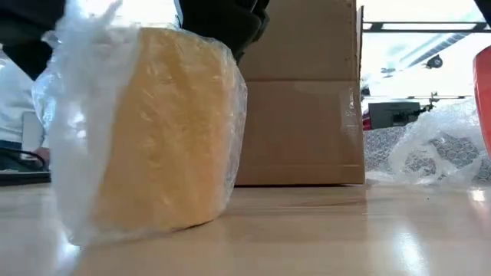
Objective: Wrap mug
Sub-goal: Wrap the yellow mug with bubble wrap
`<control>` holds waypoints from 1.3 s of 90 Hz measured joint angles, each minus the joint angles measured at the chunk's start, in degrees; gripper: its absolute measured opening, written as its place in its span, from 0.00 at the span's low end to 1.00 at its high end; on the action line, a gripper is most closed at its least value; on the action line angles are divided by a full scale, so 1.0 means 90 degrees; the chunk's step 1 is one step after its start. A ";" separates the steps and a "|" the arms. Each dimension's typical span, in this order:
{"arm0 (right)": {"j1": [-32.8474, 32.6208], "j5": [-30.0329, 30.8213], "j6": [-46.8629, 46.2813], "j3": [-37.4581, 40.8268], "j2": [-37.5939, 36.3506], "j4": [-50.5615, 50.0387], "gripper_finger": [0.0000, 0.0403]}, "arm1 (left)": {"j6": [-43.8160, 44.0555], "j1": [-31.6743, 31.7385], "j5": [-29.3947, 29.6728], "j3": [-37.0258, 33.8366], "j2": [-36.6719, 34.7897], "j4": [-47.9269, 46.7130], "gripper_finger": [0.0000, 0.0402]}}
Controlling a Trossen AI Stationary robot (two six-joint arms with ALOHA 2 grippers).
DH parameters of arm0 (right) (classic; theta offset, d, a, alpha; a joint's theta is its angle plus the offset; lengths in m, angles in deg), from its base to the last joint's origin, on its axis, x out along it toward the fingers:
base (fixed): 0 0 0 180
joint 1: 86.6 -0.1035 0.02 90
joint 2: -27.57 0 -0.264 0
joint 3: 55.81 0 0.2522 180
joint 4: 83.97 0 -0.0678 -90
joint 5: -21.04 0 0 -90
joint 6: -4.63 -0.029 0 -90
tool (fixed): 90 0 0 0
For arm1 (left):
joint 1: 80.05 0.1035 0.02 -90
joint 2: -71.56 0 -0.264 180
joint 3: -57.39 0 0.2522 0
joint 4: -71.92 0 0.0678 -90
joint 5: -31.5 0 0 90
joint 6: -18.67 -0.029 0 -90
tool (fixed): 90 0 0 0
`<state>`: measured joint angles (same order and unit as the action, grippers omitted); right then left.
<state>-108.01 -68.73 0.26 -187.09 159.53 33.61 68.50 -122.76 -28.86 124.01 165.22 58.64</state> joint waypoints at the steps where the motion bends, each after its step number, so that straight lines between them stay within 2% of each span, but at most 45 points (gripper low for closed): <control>1: 0.0000 0.0002 0.0003 0.0000 0.0000 -0.0006 0.01 | -0.0002 0.0014 -0.0004 0.0002 0.0011 0.0011 0.00; 26: -0.0002 -0.0007 0.0009 0.0002 0.0000 0.0035 0.01 | -0.0389 0.0070 0.0187 -0.0010 0.0010 0.0453 0.00; 48: -0.0008 -0.0017 0.0064 0.0002 -0.0002 0.0026 0.01 | -0.0121 0.0164 0.0368 0.0005 0.0336 0.0374 0.00; 66: -0.0010 -0.0081 0.0212 0.0010 -0.0471 -0.0602 0.01 | -0.0100 0.0193 0.0409 0.0017 0.0473 0.0534 0.00; 83: -0.0042 -0.0076 0.0269 0.0000 -0.0828 -0.0230 0.01 | -0.0116 0.0196 0.0407 0.0008 0.0448 0.0508 0.00; 117: -0.0089 -0.0082 0.0238 0.0004 0.0116 0.0028 0.01 | -0.0139 0.0194 0.0413 -0.0004 0.0437 0.0562 0.00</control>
<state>-108.81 -69.47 2.39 -187.05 160.58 33.86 67.25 -121.02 -25.15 123.98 169.16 63.70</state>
